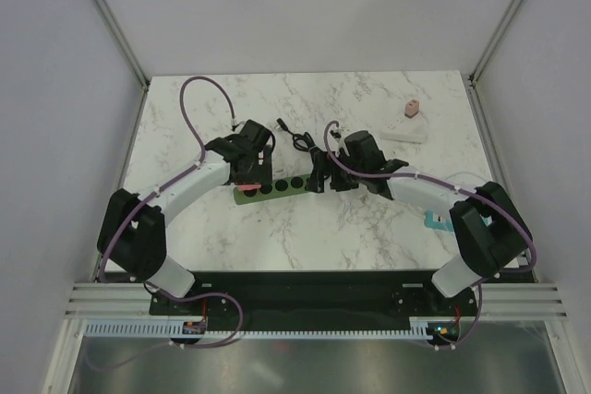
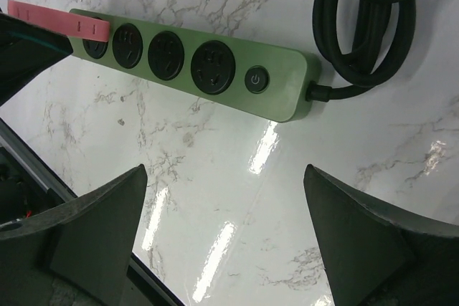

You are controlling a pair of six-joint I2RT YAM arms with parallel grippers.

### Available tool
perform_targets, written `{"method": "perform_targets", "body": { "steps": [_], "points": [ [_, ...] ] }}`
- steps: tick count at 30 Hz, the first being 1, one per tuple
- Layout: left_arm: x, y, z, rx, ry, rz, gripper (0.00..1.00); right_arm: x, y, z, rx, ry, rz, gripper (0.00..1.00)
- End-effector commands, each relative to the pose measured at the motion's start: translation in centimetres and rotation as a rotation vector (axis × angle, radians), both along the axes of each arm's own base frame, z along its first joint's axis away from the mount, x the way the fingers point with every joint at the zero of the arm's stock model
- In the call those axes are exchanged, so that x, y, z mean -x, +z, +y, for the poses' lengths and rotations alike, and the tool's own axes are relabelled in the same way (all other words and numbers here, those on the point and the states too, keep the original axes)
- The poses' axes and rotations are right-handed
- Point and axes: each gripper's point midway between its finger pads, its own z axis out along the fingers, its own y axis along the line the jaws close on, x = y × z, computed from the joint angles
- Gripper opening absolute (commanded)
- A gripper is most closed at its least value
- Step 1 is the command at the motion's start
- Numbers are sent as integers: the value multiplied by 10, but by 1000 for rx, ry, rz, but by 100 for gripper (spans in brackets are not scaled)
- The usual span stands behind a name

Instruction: Pull the plug off the socket

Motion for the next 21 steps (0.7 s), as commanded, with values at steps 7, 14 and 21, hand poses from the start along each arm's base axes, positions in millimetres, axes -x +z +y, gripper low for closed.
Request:
{"method": "perform_targets", "body": {
  "steps": [7, 14, 21],
  "points": [
    [-18, 2, -3, -37, 16, -11, 100, -2, 6, 32, -9, 45, -37, 98],
    [-19, -3, -5, -31, 22, 5, 95, -6, -3, 44, 13, 48, -14, 98],
    [-22, -9, -5, -24, 25, 25, 89, -14, 0, 48, 22, 47, -25, 98]
  ]
}}
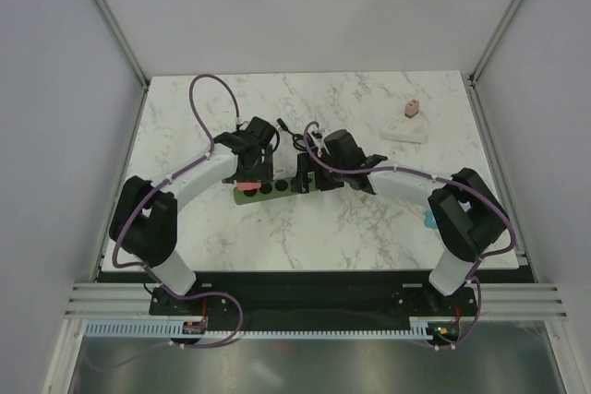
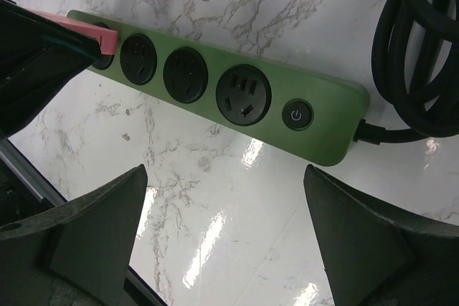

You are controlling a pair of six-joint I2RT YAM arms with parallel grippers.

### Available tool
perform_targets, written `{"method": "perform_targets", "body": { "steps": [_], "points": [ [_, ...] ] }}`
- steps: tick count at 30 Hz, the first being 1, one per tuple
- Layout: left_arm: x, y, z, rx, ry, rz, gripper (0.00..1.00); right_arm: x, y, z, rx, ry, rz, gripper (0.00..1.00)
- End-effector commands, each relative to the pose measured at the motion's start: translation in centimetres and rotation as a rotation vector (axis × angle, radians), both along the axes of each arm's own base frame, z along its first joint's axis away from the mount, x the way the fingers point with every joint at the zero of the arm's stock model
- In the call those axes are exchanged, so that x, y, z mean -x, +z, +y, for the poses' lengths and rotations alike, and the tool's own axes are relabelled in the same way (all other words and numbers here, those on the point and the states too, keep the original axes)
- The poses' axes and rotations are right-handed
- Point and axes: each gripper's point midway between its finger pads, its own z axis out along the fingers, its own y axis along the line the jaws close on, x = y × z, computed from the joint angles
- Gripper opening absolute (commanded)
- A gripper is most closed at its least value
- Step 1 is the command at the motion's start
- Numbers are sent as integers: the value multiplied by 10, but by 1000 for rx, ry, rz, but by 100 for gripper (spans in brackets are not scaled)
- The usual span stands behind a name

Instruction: Pull the plug off the socket

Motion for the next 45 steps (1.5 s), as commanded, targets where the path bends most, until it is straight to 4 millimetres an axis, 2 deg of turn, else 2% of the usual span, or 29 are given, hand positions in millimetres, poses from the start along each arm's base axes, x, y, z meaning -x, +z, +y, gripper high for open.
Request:
{"method": "perform_targets", "body": {
  "steps": [1, 7, 10, 11, 13, 14, 16, 17, 18, 19, 21, 22, 23, 24, 25, 26, 29, 33, 45],
  "points": [
    [-12, 6, -4, 19, 15, -23, 89, -14, 16, 9, -17, -11, -44, 98],
    [-16, 4, -3, 42, 21, -23, 82, -23, 18, 13, -5, -18, -53, 98],
    [-16, 3, -3, 58, 24, -19, 71, -31, 17, 16, 15, -43, -53, 97],
    [-16, 3, -4, 61, 20, -21, 63, -33, 16, 18, 17, -51, -53, 96],
    [-16, 5, -4, 69, 15, -35, 55, -40, 21, 22, 17, -92, -63, 93],
    [-16, 5, -4, 69, 11, -36, 47, -42, 19, 24, 20, -105, -60, 90],
    [-15, 4, -4, 72, 6, -35, 41, -47, 23, 34, 3, -115, -67, 74],
    [-14, 4, -5, 75, 5, -34, 38, -48, 15, 37, 4, -132, -47, 67],
    [-13, 3, -5, 79, 2, -31, 32, -50, 17, 43, -10, -133, -50, 56],
    [-13, 4, -5, 81, 0, -33, 31, -50, 7, 45, -2, -135, -33, 52],
    [-11, 2, -6, 88, -3, -27, 21, -49, 6, 54, -10, -134, -31, 48],
    [-11, 2, -7, 91, -5, -27, 18, -48, -1, 56, 6, -133, -28, 47],
    [-11, 3, -8, 96, -9, -31, 7, -50, -3, 57, 22, -143, -43, 45],
    [-11, 3, -8, 99, -9, -29, 2, -47, -3, 61, 40, -128, -57, 43],
    [-11, 4, -8, 103, -10, -29, 2, -46, -8, 61, 61, -129, -62, 40],
    [-11, 5, -9, 108, -12, -33, 2, -46, -10, 61, 91, -136, -86, 31],
    [-12, 6, -9, 105, -10, -40, 2, -42, -14, 57, 157, -152, -125, 13],
    [-12, 4, -9, 113, -3, -40, 2, -41, -20, 50, 238, -158, -195, 2],
    [-11, 14, -13, 150, -15, -59, 2, -17, -86, 24, 364, -157, -86, 0]
  ]
}}
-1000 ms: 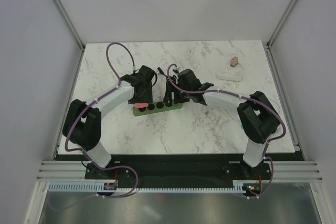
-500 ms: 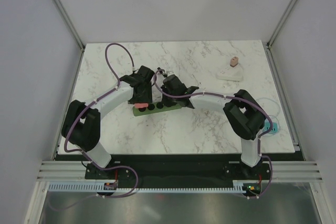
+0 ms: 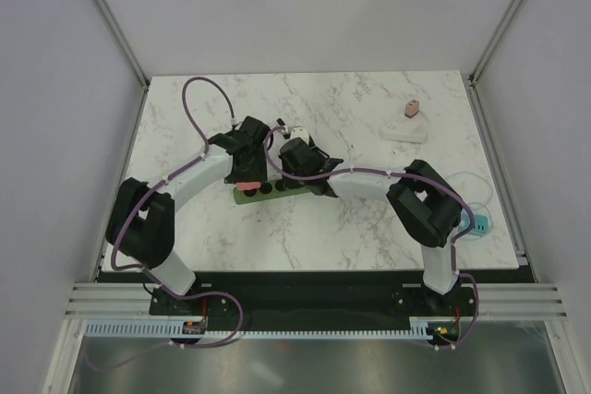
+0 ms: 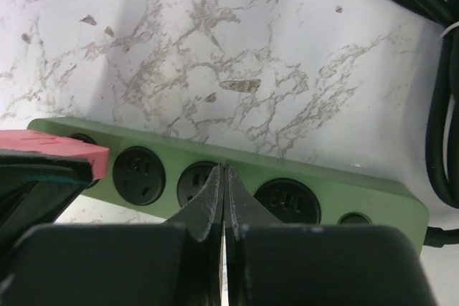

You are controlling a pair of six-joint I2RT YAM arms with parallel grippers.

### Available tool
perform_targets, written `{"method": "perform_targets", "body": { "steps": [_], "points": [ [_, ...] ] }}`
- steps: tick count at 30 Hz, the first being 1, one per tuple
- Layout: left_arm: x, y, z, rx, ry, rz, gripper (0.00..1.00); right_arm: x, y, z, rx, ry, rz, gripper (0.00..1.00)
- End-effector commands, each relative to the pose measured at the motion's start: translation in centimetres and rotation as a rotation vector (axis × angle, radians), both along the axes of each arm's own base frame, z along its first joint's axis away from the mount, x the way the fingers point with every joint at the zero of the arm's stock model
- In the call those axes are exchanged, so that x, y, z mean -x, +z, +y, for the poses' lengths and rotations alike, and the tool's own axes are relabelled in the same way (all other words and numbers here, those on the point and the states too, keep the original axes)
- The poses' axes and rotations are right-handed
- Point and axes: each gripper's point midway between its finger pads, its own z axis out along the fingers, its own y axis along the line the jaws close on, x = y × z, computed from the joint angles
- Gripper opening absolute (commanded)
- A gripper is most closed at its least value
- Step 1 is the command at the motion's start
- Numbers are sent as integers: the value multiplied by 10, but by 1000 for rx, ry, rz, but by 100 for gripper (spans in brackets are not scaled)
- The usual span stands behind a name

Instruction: Pull the plug off the socket

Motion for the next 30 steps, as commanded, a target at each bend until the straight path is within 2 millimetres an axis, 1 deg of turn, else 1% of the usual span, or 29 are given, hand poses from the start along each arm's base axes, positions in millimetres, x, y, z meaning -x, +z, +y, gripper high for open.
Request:
{"method": "perform_targets", "body": {
  "steps": [1, 5, 8, 13, 17, 19, 23, 26, 28, 30],
  "points": [
    [-8, 21, -14, 87, -24, -69, 2, 25, -66, -37, 174, -14, 126, 0],
    [-7, 28, -14, 107, -27, -83, 2, 37, -78, -42, 172, -4, 158, 0],
    [-8, 31, -14, 112, -27, -92, 2, 46, -89, -50, 178, -9, 172, 0],
    [-10, 40, -15, 129, -23, -112, 2, 51, -101, -58, 198, -16, 187, 0],
    [-13, 56, -15, 146, -19, -153, 2, 56, -109, -66, 211, -26, 194, 0],
    [-15, 67, -16, 164, -17, -181, 2, 58, -113, -68, 215, -31, 199, 0],
    [-16, 82, -19, 198, -14, -215, 2, 61, -120, -72, 218, -33, 207, 0],
    [-16, 83, -18, 196, -17, -219, 2, 60, -118, -70, 211, -29, 199, 0],
    [-14, 79, -16, 185, -16, -210, 2, 54, -110, -66, 207, -24, 178, 0],
    [-10, 70, -14, 182, -7, -192, 2, 41, -89, -56, 200, -9, 134, 0]
  ]
}}
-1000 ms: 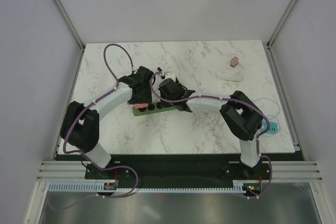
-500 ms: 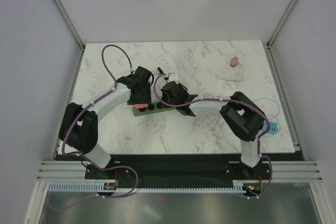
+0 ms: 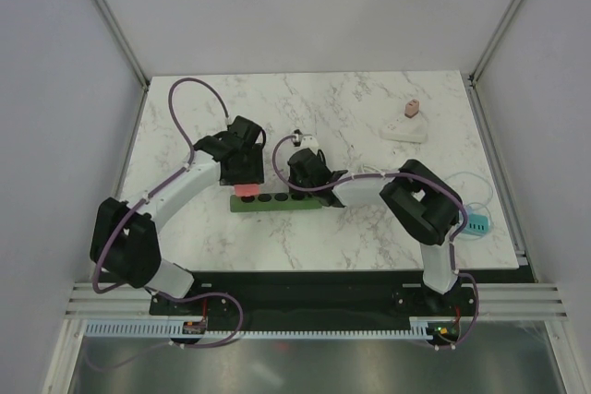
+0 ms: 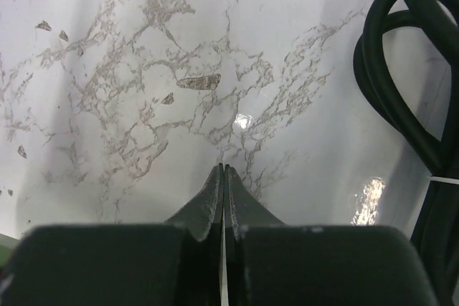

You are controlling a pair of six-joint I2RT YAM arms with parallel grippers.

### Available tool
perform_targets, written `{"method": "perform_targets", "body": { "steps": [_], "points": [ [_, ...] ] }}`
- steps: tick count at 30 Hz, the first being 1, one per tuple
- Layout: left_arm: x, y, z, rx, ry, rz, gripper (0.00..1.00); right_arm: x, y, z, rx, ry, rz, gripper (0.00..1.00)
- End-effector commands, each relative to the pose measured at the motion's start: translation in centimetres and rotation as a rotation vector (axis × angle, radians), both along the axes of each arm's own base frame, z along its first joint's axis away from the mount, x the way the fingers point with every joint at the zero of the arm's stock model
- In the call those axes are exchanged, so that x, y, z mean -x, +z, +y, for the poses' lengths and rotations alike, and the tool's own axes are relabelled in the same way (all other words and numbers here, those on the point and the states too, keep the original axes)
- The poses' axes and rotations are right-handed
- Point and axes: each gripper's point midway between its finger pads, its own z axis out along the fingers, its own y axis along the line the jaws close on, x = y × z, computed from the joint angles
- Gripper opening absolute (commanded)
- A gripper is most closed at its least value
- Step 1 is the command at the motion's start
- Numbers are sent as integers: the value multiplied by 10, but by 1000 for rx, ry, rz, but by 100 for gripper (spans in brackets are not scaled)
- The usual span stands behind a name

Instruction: Pull the plug off the socket

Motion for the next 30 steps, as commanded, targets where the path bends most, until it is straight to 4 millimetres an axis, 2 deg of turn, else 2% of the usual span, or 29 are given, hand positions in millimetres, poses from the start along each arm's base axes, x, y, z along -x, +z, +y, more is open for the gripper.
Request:
{"method": "perform_targets", "body": {
  "steps": [1, 4, 5, 8, 12, 16, 18, 24, 25, 30],
  "points": [
    [-29, 35, -13, 108, 40, -165, 2, 39, -48, -39, 257, 58, 167, 0],
    [-26, 26, -9, 100, 54, -168, 2, 18, -4, -26, 243, 61, 91, 2],
    [-24, 24, -7, 98, 60, -172, 2, 10, 20, -20, 218, 58, 62, 4],
    [-22, 20, -3, 88, 75, -176, 2, 0, 53, -14, 185, 71, 32, 11],
    [-17, 18, 2, 90, 98, -193, 2, 5, 87, -8, 129, 112, 15, 26],
    [-11, 13, 7, 105, 136, -205, 2, 23, 102, 2, 56, 180, 62, 43],
    [-8, 11, 7, 114, 145, -204, 2, 31, 104, 1, 54, 198, 96, 47],
    [-2, 8, 8, 130, 178, -227, 2, 54, 87, -6, 182, 244, 211, 60],
    [0, 5, 10, 124, 186, -224, 2, 55, 85, -8, 196, 237, 214, 66],
    [2, 5, 10, 146, 213, -254, 2, 61, 72, -17, 244, 221, 249, 69]
  ]
}}
